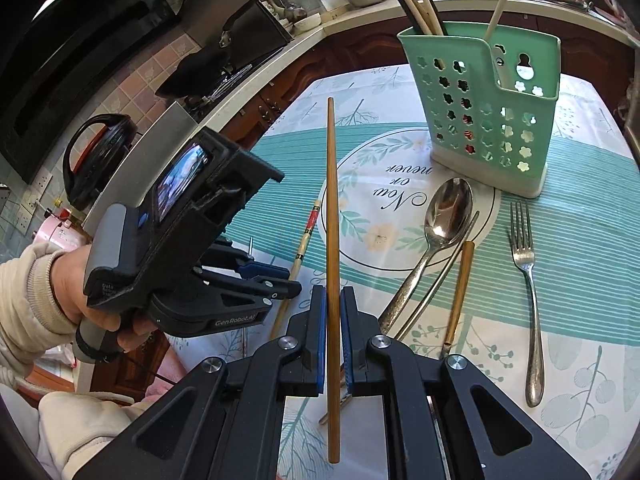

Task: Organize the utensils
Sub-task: 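Grasp the red-banded chopstick with the left tool while the right tool holds the brown chopstick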

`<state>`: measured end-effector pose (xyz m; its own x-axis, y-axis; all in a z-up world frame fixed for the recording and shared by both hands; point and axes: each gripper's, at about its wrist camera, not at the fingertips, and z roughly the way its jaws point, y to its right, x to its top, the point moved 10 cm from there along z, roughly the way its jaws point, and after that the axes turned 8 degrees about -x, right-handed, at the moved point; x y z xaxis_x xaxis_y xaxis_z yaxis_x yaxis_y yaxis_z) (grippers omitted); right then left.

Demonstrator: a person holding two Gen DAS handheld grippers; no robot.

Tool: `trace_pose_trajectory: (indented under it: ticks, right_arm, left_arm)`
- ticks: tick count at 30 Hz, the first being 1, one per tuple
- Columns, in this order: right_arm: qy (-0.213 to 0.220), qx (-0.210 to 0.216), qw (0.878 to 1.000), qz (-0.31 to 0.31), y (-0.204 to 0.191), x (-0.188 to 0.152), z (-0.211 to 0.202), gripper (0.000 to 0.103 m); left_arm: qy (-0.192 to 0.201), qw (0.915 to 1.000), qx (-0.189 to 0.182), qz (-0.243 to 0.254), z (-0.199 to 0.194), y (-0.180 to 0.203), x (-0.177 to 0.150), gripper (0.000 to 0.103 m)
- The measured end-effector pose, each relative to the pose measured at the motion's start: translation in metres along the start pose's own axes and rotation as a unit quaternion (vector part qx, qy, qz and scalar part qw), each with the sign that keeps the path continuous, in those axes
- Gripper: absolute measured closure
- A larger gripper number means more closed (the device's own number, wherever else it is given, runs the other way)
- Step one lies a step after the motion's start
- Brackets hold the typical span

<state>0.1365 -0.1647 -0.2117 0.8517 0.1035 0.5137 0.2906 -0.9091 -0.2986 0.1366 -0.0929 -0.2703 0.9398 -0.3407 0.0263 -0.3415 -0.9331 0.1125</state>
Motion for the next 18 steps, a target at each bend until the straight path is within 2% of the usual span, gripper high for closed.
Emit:
trace_pose_trajectory:
  ticks: [4,5,10,12,15,18]
  right_arm:
    - [0.000,0.002,1.000,-0.001,-0.003,0.000,0.000,0.097]
    - [0.000,0.003,1.000,-0.001,-0.003,0.000,0.000,0.097]
    - [0.001,0.002,1.000,0.000,-0.005,-0.002,-0.001,0.097]
    - [0.002,0.002,1.000,0.002,-0.005,-0.002,-0.001,0.097]
    - [0.009,0.002,1.000,0.009,-0.004,0.001,-0.005,0.097]
    - [0.022,0.003,1.000,0.014,-0.002,0.007,-0.014,0.097]
  left_arm:
    - [-0.002,0.9999,-0.010,-0.008,-0.003,-0.009,-0.009,0.094]
    - [-0.004,0.9998,-0.014,-0.010,0.000,-0.022,-0.022,0.094]
    - [-0.012,0.9994,-0.027,-0.016,0.003,-0.045,-0.039,0.091]
    - [-0.006,0.9997,-0.020,-0.013,0.001,-0.040,-0.046,0.094]
    - [0.009,0.9989,-0.038,-0.026,-0.002,-0.036,-0.050,0.099]
    - [0.036,0.9973,-0.054,-0.034,-0.010,-0.030,-0.053,0.099]
